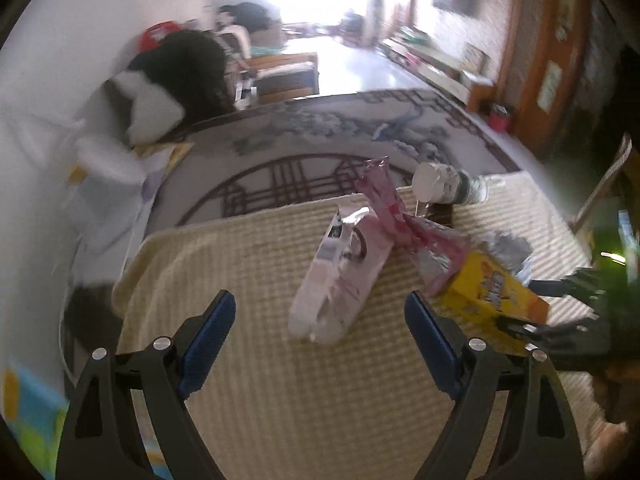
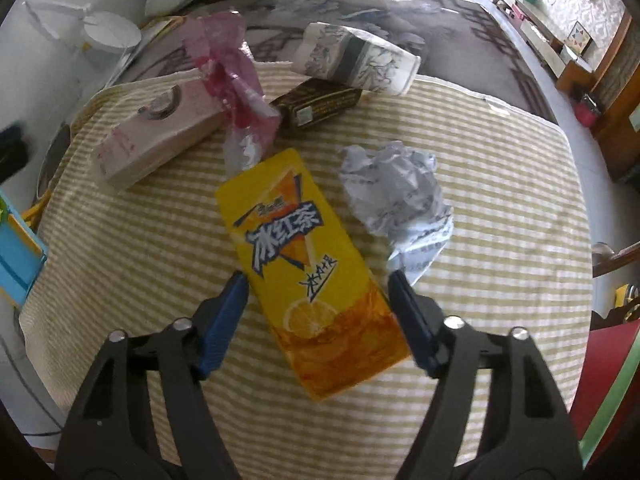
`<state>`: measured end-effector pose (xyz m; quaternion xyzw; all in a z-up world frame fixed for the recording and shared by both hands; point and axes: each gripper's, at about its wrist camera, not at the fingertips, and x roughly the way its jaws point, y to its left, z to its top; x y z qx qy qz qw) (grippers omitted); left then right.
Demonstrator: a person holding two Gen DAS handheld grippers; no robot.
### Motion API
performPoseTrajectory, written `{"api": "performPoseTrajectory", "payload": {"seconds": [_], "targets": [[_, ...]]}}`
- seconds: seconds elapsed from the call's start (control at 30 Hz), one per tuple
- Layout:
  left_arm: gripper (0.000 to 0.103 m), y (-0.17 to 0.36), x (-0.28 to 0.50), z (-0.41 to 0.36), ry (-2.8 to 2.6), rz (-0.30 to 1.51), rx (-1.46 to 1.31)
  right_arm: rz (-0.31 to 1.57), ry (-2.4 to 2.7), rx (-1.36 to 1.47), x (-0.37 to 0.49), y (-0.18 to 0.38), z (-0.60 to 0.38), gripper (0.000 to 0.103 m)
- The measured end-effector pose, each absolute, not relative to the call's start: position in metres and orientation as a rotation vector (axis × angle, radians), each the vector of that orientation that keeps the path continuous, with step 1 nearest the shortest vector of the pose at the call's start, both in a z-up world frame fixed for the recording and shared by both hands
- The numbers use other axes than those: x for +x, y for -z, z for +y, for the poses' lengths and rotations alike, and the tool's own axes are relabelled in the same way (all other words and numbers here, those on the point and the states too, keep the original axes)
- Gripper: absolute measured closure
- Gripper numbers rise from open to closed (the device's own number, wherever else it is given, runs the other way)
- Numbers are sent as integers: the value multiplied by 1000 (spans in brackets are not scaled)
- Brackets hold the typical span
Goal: Collect trash
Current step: 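Grasp the pink milk carton with the left gripper while the right gripper grasps the yellow iced-tea carton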
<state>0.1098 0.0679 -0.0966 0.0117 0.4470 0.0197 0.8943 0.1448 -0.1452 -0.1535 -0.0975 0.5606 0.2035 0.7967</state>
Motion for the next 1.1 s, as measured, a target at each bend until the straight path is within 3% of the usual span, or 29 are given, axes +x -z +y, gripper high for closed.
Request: {"api": "performPoseTrajectory", "payload": {"seconds": [0.03,0.1,0.13,0.27,0.3,0.4,0.43,0.5,0.6,0.73,0.9,1.07,1.1], "targets": [[20,103,123,68,-13,944,35,1203,-435,-200,136,149,-147,46],[20,116,145,64,34,990,23,1198,-422,-176,123,141,-153,72],[20,122,152,63,48,1009,17,1207,-427,-155,119,139,-157,80],[20,157,181,55,75,1109,1,1215,-396,-88,97,132,-169,80],[20,165,186,54,73,1132,-6,1208,-381,-65,94,130,-173,79],[26,185,192,51,37,1175,26,1180,-339,-8,87,123,-184,56],[31,186,189,50,13,1157,67,1174,-334,-2,86,121,-185,52],[52,186,184,50,-13,1139,110,1165,-323,1,85,118,-187,49],[62,178,168,63,6,1129,41,1157,-315,10,85,117,-184,41],[65,166,139,80,-17,1095,-46,1171,-337,-52,99,124,-166,25],[67,146,96,89,-12,1051,-172,1221,-328,-154,124,148,-140,17],[67,135,60,85,6,1029,-241,1268,-317,-177,130,169,-129,17],[66,135,56,82,10,1028,-241,1268,-316,-177,130,171,-128,24]]}}
